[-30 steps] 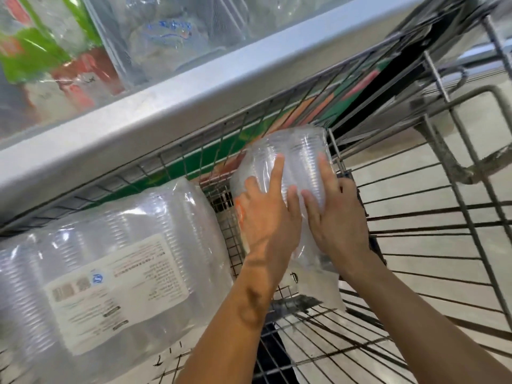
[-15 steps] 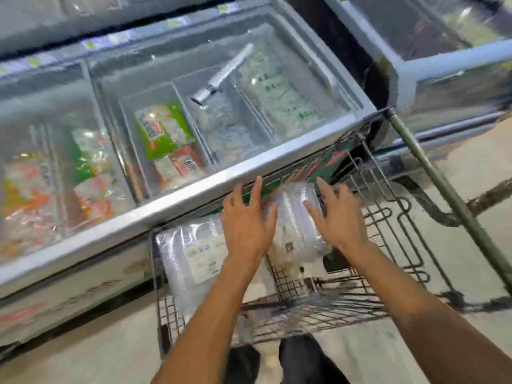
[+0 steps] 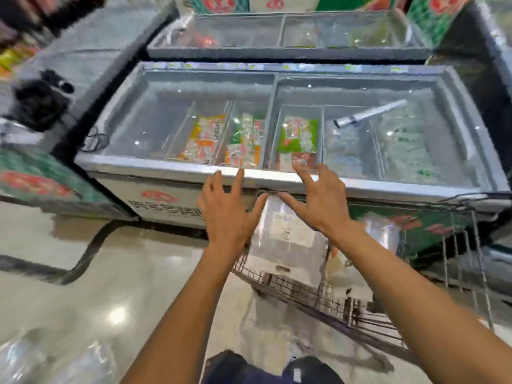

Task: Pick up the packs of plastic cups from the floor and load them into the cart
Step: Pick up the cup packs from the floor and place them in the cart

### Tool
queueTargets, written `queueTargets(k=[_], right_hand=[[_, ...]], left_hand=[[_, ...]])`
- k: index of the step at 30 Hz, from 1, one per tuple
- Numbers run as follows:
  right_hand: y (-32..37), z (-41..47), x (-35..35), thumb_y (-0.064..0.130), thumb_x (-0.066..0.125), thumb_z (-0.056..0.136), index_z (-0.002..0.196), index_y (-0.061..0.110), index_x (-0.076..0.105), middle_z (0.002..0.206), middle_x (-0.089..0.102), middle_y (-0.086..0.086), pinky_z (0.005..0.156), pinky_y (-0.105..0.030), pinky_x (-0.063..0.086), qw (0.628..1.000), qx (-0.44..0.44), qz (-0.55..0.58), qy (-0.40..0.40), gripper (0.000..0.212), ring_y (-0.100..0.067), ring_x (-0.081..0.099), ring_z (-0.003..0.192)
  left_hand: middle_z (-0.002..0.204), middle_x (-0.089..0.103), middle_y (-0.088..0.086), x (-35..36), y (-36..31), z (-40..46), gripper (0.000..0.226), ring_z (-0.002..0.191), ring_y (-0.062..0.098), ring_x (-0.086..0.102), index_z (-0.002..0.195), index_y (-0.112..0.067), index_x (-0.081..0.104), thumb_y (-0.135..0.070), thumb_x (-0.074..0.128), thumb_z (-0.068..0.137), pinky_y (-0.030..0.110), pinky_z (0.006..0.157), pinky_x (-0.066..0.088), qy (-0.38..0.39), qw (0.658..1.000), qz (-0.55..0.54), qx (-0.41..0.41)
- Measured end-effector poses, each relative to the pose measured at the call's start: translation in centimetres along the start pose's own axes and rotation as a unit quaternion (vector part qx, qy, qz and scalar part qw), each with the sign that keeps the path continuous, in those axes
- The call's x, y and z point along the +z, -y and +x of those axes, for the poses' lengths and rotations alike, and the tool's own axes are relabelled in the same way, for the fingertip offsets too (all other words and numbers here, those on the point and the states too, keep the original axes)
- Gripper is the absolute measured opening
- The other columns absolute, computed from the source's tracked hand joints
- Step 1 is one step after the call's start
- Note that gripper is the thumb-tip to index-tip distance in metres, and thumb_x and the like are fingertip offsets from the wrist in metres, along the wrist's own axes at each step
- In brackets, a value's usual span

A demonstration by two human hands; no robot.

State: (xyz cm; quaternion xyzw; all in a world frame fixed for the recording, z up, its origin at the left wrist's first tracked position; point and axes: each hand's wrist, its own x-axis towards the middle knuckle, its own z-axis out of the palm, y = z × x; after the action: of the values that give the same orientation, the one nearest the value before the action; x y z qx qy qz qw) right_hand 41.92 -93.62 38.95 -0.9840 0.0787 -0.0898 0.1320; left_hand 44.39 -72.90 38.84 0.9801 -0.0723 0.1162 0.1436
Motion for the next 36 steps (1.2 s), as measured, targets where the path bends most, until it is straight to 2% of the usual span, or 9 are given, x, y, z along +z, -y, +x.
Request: queueTargets(k=[6,9,12,14,17,24,30,36], right_hand=[[15.0,-2.9,2.0,0.090,0.025,0.084,0.152,0.034,0.044,0.148,0.045,-0.022,0.111,-0.058,0.036,0.989,-0.140,0.009,0.046,0.090,-0.041,0.043,0.136],[23.4,-6.1,3.4,0.089,0.030,0.085,0.148,0.033,0.048,0.139,0.051,-0.022,0.104,-0.053,0.041,0.975,-0.218,0.016,0.048,0.086,-0.041,0.049,0.126],[31.9,-10.1,4.8,0.088,0.032,0.086,0.150,0.037,0.045,0.141,0.051,-0.020,0.100,-0.050,0.044,0.956,-0.286,0.039,0.056,0.083,-0.040,0.051,0.123],[37.6,-12.9,6.0,0.089,0.030,0.086,0.149,0.034,0.047,0.145,0.051,-0.017,0.104,-0.051,0.043,0.942,-0.325,0.062,0.062,0.085,-0.039,0.050,0.127],[45.4,-17.7,7.5,0.088,0.031,0.086,0.145,0.030,0.051,0.137,0.053,-0.018,0.101,-0.051,0.044,0.921,-0.372,0.092,0.072,0.085,-0.038,0.050,0.123],[59.3,-26.5,12.2,0.088,0.035,0.086,0.145,0.033,0.050,0.133,0.055,-0.015,0.098,-0.048,0.046,0.859,-0.486,0.106,0.121,0.082,-0.034,0.055,0.119],[67.6,-29.8,19.5,0.083,0.044,0.088,0.148,0.031,0.049,0.142,0.053,-0.020,0.102,-0.051,0.047,0.833,-0.503,0.153,0.170,0.080,-0.039,0.054,0.126],[75.7,-29.1,28.8,0.075,0.053,0.090,0.151,0.026,0.047,0.141,0.050,-0.024,0.102,-0.050,0.043,0.841,-0.456,0.193,0.217,0.078,-0.040,0.053,0.125]], left_hand=[[0.158,0.038,0.020,-7.6,12.4,-7.9,0.079,0.143,0.042,0.034,0.151,-0.035,0.046,-0.082,0.038,0.089,0.062,0.115,0.032,-0.044,0.986,0.009,-0.158],[0.160,0.033,0.020,-12.0,19.0,-13.2,0.077,0.146,0.042,0.030,0.155,-0.035,0.041,-0.079,0.041,0.092,0.061,0.116,0.031,-0.067,0.971,0.003,-0.229],[0.159,0.036,0.019,-16.6,26.0,-19.4,0.079,0.145,0.041,0.032,0.154,-0.037,0.040,-0.083,0.037,0.090,0.060,0.115,0.034,-0.096,0.954,0.020,-0.283],[0.159,0.037,0.016,-19.2,30.6,-23.9,0.081,0.144,0.040,0.033,0.154,-0.037,0.041,-0.084,0.035,0.089,0.058,0.114,0.035,-0.118,0.939,0.033,-0.323],[0.161,0.035,0.015,-22.2,36.3,-30.6,0.077,0.145,0.038,0.033,0.155,-0.038,0.040,-0.081,0.041,0.091,0.056,0.114,0.035,-0.141,0.914,0.042,-0.378],[0.162,0.032,0.011,-24.7,45.4,-41.8,0.079,0.145,0.037,0.032,0.156,-0.038,0.038,-0.079,0.043,0.089,0.056,0.114,0.036,-0.159,0.842,0.031,-0.515],[0.161,0.032,0.009,-23.8,52.7,-45.6,0.082,0.144,0.035,0.033,0.156,-0.039,0.037,-0.082,0.038,0.087,0.056,0.113,0.037,-0.151,0.799,0.027,-0.582],[0.161,0.034,0.006,-20.9,64.5,-42.6,0.077,0.146,0.030,0.030,0.157,-0.039,0.036,-0.077,0.044,0.092,0.052,0.115,0.035,-0.118,0.805,0.024,-0.581]])
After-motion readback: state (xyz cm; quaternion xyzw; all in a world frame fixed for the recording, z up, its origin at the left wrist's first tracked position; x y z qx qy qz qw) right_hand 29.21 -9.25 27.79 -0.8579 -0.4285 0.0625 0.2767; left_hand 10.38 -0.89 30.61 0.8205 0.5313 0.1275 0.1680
